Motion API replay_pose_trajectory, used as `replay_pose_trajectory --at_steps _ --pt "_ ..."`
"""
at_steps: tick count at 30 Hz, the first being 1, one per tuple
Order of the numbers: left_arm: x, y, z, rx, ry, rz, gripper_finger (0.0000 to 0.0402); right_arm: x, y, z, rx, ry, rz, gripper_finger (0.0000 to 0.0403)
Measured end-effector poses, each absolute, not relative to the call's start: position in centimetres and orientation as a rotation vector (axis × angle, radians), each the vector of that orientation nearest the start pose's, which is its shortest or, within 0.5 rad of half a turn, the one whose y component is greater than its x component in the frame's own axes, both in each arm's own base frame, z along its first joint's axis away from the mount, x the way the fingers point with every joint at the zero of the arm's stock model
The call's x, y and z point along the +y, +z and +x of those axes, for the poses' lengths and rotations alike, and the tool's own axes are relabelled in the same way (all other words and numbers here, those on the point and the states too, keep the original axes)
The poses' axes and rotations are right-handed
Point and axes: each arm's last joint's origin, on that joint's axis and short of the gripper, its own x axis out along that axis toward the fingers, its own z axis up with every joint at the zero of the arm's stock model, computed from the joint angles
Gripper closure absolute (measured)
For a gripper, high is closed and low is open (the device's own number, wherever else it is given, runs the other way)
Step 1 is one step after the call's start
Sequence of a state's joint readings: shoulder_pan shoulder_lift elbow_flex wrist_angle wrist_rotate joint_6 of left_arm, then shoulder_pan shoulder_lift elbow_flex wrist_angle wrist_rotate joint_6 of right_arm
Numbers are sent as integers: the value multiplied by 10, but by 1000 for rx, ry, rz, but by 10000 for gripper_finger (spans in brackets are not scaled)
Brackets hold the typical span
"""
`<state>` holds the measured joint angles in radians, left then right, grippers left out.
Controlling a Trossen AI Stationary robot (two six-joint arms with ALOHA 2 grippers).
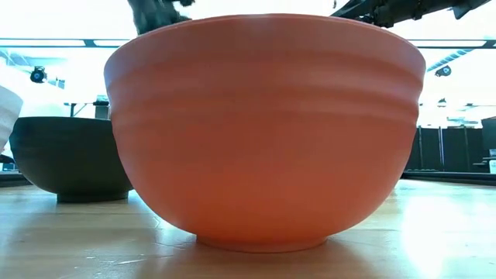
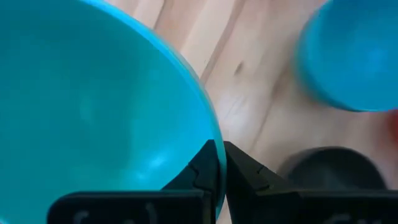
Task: Nest bowls inside each other
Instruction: Stack the light blue bowl on top of the blue bowl
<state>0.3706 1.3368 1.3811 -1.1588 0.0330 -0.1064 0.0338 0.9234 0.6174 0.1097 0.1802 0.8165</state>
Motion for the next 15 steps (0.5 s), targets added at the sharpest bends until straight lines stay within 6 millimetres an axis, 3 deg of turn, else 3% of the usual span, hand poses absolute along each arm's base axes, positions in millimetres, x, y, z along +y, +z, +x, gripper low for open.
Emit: replay_pose_trajectory --at_steps 9,15 --pt "37 407 171 675 332 -241 401 2 279 207 124 -218 788 394" --pt "14 436 166 384 143 -151 401 1 279 207 123 -219 781 394"
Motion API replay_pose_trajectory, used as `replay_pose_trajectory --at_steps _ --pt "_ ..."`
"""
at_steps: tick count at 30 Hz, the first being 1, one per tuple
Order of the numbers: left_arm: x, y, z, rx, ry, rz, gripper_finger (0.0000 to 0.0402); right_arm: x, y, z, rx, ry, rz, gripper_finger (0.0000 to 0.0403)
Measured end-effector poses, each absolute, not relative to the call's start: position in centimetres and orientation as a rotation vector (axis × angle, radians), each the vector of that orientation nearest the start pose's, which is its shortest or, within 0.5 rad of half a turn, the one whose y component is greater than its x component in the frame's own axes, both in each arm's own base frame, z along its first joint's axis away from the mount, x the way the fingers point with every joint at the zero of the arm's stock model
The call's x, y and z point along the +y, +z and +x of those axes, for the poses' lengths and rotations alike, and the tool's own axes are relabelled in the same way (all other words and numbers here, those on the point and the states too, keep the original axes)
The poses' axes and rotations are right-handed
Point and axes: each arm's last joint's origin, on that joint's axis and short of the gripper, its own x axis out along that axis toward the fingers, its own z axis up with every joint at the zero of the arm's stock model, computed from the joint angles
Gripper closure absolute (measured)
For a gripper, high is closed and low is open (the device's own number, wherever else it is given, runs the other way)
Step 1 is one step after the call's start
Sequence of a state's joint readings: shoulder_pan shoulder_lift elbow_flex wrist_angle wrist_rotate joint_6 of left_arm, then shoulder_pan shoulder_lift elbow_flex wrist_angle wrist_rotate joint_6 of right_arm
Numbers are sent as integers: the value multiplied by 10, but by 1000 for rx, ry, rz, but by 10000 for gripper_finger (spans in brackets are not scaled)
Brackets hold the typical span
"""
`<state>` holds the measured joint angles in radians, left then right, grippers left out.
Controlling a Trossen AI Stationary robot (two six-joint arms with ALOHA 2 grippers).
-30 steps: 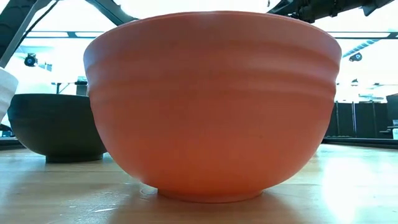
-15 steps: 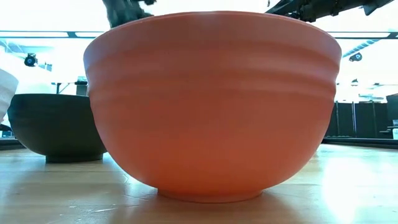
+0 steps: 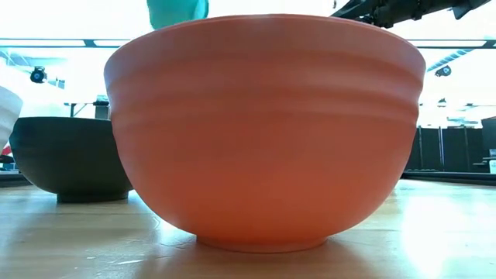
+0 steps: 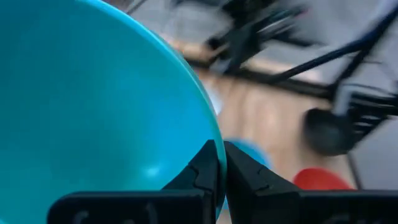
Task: Nest bowls inside each other
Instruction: Stack the light blue bowl on top of the blue bowl
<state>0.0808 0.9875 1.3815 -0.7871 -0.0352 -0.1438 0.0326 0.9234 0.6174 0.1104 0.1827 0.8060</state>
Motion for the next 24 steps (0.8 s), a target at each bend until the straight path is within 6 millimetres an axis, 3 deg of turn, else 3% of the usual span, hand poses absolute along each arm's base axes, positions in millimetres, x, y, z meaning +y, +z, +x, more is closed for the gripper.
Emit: replay_pose_trajectory --at_steps 5,11,19,24 --pt "-13 441 186 311 -116 -64 401 1 279 207 123 -219 778 394" --pt "-46 416 222 435 -342 146 401 4 282 205 142 -125 709 394" --pt "-57 383 264 589 -372 199 402 19 298 187 102 57 497 394" --pt "-67 392 287 627 -427 300 402 30 309 170 48 145 371 394"
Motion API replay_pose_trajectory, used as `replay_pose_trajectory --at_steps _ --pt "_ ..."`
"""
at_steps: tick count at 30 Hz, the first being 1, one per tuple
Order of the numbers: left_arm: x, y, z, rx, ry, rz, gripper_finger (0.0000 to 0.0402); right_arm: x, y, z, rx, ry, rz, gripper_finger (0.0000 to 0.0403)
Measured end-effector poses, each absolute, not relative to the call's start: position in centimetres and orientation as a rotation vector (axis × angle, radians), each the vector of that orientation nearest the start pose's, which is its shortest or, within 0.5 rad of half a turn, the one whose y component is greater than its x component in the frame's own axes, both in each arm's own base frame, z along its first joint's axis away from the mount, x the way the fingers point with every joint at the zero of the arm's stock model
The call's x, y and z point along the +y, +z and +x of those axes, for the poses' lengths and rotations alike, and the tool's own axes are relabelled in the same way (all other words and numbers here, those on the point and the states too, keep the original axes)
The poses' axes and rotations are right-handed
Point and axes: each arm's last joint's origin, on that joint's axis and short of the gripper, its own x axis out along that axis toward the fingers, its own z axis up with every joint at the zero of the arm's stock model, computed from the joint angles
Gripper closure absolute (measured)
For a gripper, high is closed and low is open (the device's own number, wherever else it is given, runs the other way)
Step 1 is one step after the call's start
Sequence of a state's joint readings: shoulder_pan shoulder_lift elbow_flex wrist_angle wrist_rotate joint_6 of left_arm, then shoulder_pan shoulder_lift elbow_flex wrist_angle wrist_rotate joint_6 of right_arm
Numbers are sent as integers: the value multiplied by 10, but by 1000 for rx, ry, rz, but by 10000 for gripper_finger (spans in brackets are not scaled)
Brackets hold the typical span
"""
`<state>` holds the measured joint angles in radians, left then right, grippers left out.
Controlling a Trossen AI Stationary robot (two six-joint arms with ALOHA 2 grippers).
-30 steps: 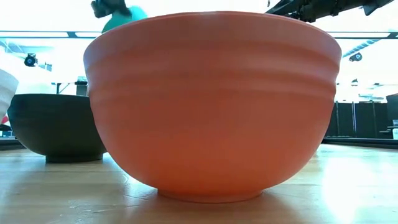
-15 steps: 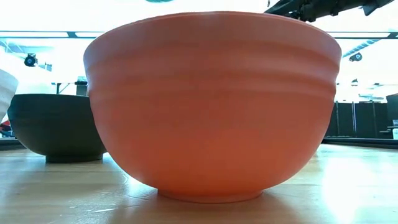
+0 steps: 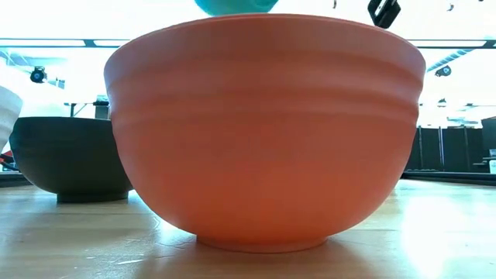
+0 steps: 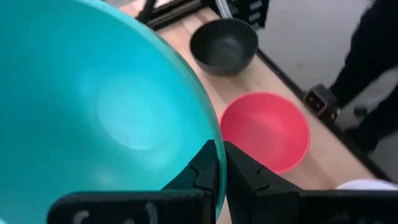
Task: Nest bowls inside each other
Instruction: Stack the light blue bowl on top of the blue bowl
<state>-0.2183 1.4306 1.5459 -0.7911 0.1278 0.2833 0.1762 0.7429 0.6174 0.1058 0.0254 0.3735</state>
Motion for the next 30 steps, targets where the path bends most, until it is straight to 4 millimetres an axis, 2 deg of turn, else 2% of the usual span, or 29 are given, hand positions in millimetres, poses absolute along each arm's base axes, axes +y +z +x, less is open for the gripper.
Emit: replay_pose_trajectory --at_steps 4,9,12,16,20,25,30 --pt "-72 399 308 716 -469 411 402 33 311 159 58 175 334 394" --pt "-71 395 333 868 -507 565 402 35 299 150 193 184 269 394" --pt "-71 387 346 979 -539 603 402 38 297 149 208 210 210 394" --pt "-71 375 361 1081 -488 651 402 39 301 147 216 224 77 394" --pt "-72 362 373 1129 -438 688 402 35 309 141 310 150 -62 394" --pt "-72 330 388 1259 -317 806 402 29 321 132 383 56 -128 394" --pt "-80 317 393 1281 -377 823 402 28 329 127 398 64 -141 394"
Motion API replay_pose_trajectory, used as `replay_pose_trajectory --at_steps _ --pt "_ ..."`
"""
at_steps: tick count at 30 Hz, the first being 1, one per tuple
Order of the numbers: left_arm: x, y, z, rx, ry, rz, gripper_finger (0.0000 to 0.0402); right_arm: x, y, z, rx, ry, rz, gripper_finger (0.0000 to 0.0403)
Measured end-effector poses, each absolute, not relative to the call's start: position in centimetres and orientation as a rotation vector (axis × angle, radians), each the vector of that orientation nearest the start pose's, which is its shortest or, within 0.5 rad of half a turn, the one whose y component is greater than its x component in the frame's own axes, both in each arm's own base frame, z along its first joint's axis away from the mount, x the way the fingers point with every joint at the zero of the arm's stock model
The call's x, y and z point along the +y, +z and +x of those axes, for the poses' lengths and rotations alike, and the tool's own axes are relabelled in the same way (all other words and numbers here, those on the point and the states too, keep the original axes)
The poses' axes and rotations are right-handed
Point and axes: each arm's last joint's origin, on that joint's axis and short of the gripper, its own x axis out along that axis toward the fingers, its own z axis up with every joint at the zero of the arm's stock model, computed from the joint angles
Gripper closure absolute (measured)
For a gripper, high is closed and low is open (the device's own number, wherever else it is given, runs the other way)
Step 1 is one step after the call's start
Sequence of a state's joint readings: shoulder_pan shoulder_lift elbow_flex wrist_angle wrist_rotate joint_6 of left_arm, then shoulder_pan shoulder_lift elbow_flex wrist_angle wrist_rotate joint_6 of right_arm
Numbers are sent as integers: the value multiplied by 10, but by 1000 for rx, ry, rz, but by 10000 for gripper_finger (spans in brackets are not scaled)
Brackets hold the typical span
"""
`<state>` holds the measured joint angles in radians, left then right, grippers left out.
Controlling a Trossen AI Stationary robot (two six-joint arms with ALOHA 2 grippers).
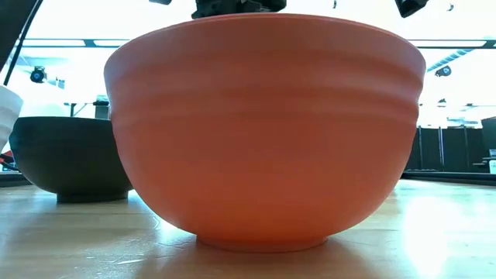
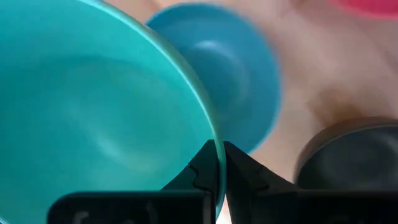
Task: Nest bowls inside each other
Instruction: Stack the light blue bowl on top of the blue bowl
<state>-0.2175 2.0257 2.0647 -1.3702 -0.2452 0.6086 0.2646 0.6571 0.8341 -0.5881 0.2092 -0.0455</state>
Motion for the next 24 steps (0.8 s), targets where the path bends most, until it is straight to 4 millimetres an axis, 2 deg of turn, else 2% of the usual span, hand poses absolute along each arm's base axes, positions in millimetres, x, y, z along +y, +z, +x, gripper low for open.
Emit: replay_pose_trajectory --at_steps 9,13,18,24 --pt "-92 313 393 1259 -465 773 402 32 327 125 410 135 -117 394" --pt "-98 311 394 1244 -424 694 401 33 326 127 418 134 -104 394" --pt "-108 308 396 1227 -327 752 402 33 326 127 422 126 -68 394" --pt "-110 292 396 1267 -359 697 401 33 325 127 426 126 -68 394"
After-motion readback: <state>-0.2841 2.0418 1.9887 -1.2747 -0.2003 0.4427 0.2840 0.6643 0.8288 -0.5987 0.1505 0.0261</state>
